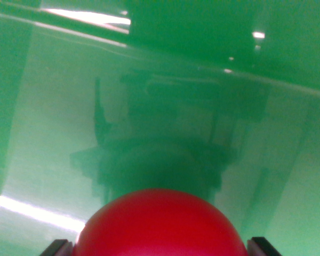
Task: Pick fruit
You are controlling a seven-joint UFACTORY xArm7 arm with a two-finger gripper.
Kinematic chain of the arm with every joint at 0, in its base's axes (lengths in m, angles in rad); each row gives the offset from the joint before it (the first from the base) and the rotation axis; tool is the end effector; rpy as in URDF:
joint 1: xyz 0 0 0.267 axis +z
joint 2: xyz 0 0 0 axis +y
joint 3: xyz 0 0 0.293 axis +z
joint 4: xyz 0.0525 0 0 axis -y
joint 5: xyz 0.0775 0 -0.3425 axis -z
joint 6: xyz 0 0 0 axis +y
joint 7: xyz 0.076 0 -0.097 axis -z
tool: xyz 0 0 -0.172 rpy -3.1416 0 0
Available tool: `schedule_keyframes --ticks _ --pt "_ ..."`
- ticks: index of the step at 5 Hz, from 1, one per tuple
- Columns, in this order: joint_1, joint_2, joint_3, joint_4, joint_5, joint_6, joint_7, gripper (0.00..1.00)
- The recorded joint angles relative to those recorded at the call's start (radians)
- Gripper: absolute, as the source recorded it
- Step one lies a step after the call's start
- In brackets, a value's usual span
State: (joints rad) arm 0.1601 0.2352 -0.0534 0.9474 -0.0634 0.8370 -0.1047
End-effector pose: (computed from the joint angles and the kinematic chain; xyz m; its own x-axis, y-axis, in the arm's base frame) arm 0.4427 0.0359 0.0552 0.9594 0.2499 -0.1305 0.2570 -0.9656 0.0404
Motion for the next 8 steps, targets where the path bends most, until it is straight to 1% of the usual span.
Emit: schedule_keyframes --ticks 1,2,3,4,5,6,7,8 --pt "0.0000 0.000 0.000 0.000 0.0000 0.000 0.000 1.00" --pt "0.0002 -0.009 0.000 0.021 0.0002 0.030 -0.001 1.00" --pt "0.0002 -0.009 0.000 0.021 0.0002 0.030 -0.001 1.00" --pt "0.0004 -0.019 0.000 0.045 0.0004 0.064 -0.003 1.00" --pt "0.0004 -0.019 0.000 0.045 0.0004 0.064 -0.003 1.00" --pt "0.0006 -0.030 0.001 0.071 0.0007 0.101 -0.004 1.00" --pt "0.0006 -0.030 0.001 0.071 0.0007 0.101 -0.004 1.00" --pt "0.0009 -0.043 0.001 0.099 0.0010 0.141 -0.006 1.00"
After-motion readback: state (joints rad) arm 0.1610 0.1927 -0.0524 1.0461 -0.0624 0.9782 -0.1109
